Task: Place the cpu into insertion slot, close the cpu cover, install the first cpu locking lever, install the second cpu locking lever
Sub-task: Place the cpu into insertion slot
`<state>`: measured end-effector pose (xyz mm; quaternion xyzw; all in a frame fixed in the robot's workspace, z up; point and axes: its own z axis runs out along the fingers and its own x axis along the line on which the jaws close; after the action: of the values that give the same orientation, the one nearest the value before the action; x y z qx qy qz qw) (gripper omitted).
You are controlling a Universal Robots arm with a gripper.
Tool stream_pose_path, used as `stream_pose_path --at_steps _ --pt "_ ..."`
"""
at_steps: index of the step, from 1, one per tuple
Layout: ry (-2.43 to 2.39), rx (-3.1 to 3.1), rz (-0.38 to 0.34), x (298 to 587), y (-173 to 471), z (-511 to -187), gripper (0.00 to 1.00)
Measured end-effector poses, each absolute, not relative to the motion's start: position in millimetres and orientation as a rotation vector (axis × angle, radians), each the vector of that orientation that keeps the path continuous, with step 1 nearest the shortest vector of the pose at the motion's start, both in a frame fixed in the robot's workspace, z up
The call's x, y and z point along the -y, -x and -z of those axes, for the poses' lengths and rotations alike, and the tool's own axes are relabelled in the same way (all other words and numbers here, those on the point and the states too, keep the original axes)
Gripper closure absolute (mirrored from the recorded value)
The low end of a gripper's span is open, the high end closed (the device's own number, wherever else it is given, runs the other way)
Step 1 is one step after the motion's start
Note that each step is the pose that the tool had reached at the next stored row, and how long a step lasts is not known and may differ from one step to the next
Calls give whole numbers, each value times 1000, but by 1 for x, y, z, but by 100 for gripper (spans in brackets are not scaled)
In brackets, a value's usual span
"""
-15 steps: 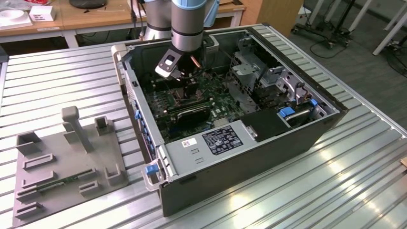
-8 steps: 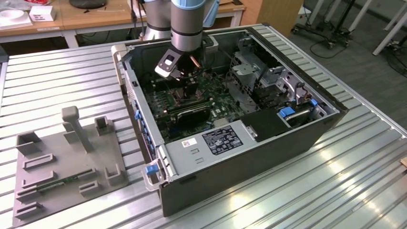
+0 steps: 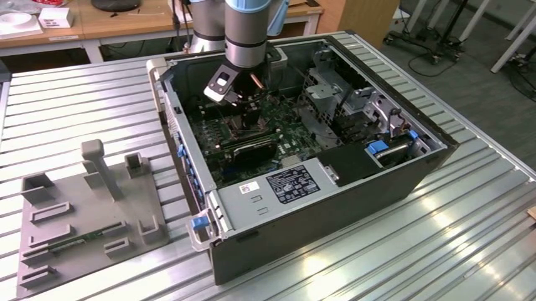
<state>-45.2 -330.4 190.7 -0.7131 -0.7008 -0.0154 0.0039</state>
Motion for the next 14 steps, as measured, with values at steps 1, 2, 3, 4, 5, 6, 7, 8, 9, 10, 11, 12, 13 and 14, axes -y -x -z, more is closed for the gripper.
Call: stream_pose_path --at_steps 1,2,3,4,5,6,7,8,9,10,11,12,13,14 --pt "2235 2196 48 330 45 -191 37" --pt "2235 2197 46 331 45 -191 38" --pt "2235 2197 47 331 45 -191 38" --pt "2235 2196 47 330 45 -191 44" --pt "2235 2196 47 330 45 -191 44" --pt "2235 2196 48 330 45 -191 44" --pt "2235 2196 48 330 45 -191 44" --pt "2235 2196 48 330 45 -191 44" --pt "2235 2196 49 330 45 -191 44" --pt "2235 2196 50 330 45 -192 44" --pt "2235 2196 51 330 45 -192 44" --pt "2235 2196 51 330 45 -193 44" --pt "2235 2196 49 330 45 -194 44" --pt "2235 2196 49 330 45 -195 44"
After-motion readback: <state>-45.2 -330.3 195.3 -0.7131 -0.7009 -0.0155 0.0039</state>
